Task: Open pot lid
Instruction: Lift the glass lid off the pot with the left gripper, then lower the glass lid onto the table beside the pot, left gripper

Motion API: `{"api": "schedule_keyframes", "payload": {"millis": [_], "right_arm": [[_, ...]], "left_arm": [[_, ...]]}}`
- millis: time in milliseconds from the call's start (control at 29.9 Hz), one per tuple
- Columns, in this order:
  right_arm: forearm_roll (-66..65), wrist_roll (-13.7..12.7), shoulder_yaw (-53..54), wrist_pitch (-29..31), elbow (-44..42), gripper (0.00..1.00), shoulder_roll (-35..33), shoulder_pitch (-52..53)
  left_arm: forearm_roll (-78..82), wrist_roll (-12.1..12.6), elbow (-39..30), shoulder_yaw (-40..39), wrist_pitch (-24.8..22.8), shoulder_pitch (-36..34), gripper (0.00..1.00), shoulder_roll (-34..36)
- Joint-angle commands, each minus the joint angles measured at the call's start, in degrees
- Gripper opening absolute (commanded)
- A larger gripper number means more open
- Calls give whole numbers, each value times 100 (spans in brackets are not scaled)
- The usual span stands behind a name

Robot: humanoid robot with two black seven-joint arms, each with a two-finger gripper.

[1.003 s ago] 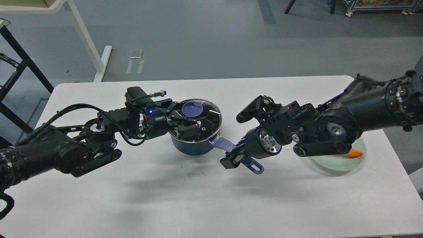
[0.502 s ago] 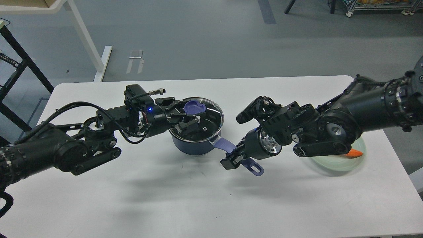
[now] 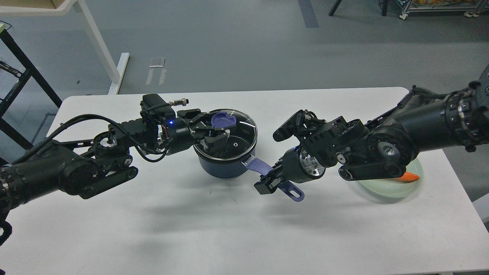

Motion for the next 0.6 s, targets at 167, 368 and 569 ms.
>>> {"api": "schedule_keyframes", "payload": {"millis": [167,368,569], "right_arm": [[-3,0,-7,3,-37,18,-2,-18],[-3,9,1,3,-46,18,-2,-18],[-3,0,1,3,-46,18,-2,-10]], "left_arm": [[-974,-39,-233,27,-98,-374,48,1089],[-1035,-82,-181,246,-169,-59,48,2056],[-1062,-320,134,290,16,724,48,2313]]}}
